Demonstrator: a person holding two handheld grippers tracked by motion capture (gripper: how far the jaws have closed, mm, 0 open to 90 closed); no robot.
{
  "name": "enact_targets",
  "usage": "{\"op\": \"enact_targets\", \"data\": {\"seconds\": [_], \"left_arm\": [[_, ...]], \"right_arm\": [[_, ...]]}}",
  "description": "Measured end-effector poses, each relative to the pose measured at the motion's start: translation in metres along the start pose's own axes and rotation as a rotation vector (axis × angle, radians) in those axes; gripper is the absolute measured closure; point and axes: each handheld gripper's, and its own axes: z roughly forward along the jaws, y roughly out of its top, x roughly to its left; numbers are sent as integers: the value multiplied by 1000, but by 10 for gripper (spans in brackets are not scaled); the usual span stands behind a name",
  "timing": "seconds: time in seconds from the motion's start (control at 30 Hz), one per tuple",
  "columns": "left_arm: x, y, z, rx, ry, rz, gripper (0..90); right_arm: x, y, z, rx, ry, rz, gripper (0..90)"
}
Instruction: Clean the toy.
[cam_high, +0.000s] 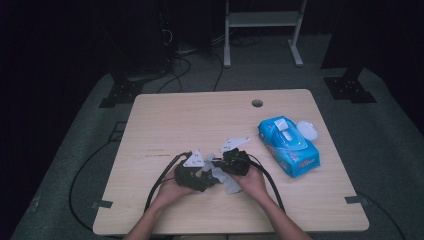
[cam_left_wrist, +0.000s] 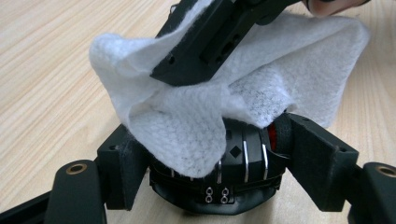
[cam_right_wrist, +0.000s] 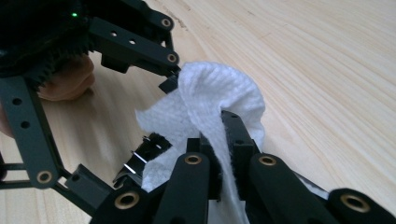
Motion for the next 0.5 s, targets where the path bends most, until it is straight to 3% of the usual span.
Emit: {"op": "enact_targets", "data": {"seconds": [0.23,0.5], "left_arm": [[0,1,-1,2,3,13,262],[0,1,-1,-5,2,2,262]], "right_arm": [[-24,-13,-15,8,-65,64,877],[-41,-31,-36,26,-120,83,877]]}}
